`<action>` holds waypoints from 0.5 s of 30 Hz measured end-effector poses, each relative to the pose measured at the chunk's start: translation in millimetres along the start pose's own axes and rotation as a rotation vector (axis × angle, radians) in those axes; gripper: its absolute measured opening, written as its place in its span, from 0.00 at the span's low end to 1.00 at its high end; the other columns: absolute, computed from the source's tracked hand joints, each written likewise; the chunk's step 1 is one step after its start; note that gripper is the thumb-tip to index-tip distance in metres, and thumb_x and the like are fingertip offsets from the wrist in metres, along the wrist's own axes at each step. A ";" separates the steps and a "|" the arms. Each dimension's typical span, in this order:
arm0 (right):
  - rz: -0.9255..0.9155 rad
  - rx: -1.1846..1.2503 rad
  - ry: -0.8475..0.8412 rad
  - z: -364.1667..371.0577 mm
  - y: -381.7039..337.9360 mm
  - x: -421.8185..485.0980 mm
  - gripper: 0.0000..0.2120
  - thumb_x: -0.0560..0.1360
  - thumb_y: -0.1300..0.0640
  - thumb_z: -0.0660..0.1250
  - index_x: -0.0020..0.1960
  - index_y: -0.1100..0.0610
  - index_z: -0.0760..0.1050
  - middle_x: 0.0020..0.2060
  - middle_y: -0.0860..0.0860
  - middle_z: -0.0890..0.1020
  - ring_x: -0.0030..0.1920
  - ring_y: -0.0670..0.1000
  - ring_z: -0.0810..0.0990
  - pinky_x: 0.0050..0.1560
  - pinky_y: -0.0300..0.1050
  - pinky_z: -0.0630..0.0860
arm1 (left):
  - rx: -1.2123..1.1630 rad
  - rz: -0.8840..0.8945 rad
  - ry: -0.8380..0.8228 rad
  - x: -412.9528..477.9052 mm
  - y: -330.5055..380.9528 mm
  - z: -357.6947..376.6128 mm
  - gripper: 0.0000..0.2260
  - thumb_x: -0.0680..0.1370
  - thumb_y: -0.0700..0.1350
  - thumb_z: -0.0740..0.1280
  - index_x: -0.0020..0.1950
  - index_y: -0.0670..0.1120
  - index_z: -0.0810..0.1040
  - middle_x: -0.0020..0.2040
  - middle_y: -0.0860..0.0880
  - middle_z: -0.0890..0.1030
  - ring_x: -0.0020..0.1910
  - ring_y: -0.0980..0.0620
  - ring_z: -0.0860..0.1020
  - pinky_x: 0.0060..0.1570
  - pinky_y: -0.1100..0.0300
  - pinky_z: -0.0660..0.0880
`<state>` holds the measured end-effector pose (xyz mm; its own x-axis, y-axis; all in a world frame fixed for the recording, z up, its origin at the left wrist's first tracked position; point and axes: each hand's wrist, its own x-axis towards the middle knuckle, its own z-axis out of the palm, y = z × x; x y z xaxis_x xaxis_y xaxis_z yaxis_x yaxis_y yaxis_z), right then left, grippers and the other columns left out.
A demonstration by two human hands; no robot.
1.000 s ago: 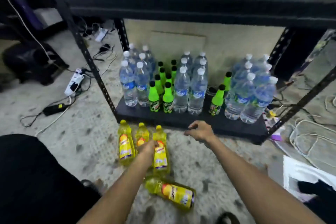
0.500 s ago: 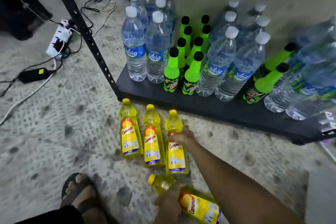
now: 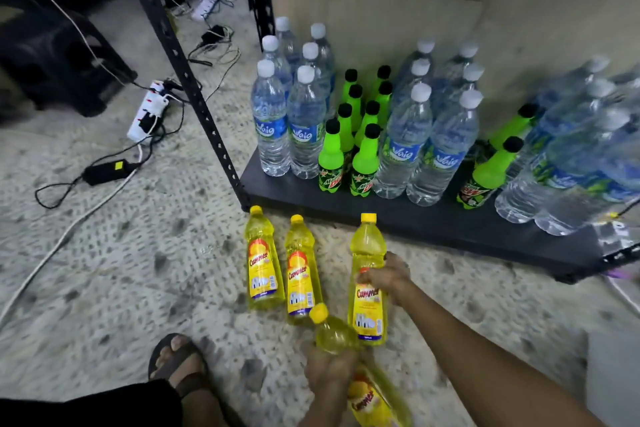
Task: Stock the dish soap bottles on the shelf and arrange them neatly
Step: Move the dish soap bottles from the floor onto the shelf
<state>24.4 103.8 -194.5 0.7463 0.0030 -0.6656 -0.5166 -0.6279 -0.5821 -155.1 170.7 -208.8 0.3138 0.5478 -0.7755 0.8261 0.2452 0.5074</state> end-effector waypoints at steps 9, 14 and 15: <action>-0.436 0.140 0.225 -204.5 -35.1 -155.4 0.20 0.61 0.56 0.83 0.49 0.54 0.79 0.41 0.48 0.86 0.43 0.50 0.85 0.45 0.46 0.81 | 0.278 0.704 -0.020 -132.2 148.2 -52.1 0.44 0.47 0.50 0.81 0.59 0.55 0.66 0.45 0.51 0.81 0.46 0.46 0.82 0.45 0.55 0.81; -0.681 0.240 0.282 -317.1 -67.4 -256.1 0.24 0.61 0.60 0.83 0.54 0.55 0.79 0.42 0.50 0.87 0.39 0.48 0.87 0.36 0.50 0.84 | 0.192 1.055 -0.075 -241.1 254.5 -80.7 0.46 0.37 0.52 0.81 0.53 0.58 0.69 0.48 0.51 0.82 0.47 0.49 0.81 0.51 0.54 0.80; -0.728 0.252 0.307 -342.2 -76.1 -277.2 0.25 0.61 0.59 0.83 0.55 0.53 0.79 0.43 0.51 0.88 0.40 0.50 0.88 0.36 0.53 0.84 | 0.137 1.139 -0.114 -269.5 278.3 -86.5 0.46 0.35 0.53 0.81 0.53 0.56 0.72 0.48 0.51 0.83 0.47 0.49 0.82 0.51 0.51 0.80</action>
<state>0.4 -115.5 194.1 0.9929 0.1057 0.0545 0.0892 -0.3580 -0.9294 -50.3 160.5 173.9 0.9450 0.3190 0.0729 0.0785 -0.4375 0.8958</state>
